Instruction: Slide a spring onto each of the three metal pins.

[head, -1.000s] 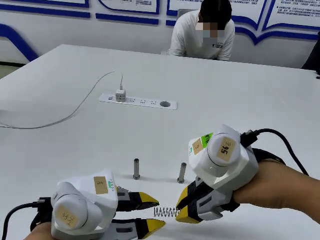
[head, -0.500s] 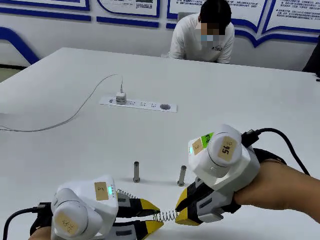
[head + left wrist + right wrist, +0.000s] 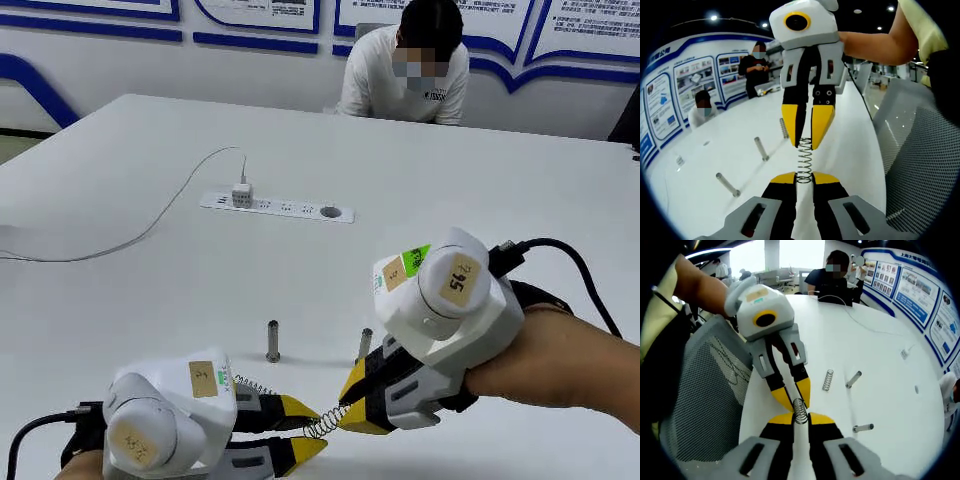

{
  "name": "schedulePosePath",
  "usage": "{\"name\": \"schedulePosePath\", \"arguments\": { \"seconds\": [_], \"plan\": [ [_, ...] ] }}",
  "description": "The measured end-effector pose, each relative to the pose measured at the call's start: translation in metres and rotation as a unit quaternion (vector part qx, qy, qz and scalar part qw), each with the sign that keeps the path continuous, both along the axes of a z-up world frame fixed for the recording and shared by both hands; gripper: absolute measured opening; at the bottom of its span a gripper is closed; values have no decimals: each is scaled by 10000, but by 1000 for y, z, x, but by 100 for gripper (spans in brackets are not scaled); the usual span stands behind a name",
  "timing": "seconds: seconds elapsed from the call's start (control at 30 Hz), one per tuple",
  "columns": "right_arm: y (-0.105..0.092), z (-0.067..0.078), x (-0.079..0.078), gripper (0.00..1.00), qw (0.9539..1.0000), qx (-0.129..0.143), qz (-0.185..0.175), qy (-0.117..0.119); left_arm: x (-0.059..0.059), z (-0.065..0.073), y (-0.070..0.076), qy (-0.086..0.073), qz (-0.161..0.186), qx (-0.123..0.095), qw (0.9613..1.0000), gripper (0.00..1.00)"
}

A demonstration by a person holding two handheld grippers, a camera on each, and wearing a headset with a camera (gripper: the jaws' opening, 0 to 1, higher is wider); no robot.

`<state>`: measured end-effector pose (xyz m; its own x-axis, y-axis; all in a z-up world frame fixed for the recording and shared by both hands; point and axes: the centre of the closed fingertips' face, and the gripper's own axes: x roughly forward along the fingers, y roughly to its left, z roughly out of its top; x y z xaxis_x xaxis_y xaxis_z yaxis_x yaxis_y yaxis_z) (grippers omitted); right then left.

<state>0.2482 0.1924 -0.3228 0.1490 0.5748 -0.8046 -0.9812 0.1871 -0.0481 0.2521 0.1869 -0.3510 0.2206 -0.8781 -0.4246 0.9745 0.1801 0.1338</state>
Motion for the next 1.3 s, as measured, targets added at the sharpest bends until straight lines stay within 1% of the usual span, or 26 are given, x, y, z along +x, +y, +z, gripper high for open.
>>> {"name": "schedulePosePath", "arguments": {
  "seconds": [0.17,0.3,0.67,1.1,1.3],
  "plan": [
    [5,3,0,12,10000,29,41,-46,0,0,-1,2,-7,-15,10000,11],
    [8,6,0,12,9999,35,77,-78,-1,1,-1,73,12,-55,10000,11],
    [18,10,1,12,9997,97,145,-144,-1,2,-5,105,-10,-102,9999,12],
    [18,9,2,12,9997,138,110,-149,-1,1,-7,130,-4,-123,9998,12],
    [15,10,5,12,9998,111,47,-154,1,2,-7,190,33,-170,9997,14]
  ]
}}
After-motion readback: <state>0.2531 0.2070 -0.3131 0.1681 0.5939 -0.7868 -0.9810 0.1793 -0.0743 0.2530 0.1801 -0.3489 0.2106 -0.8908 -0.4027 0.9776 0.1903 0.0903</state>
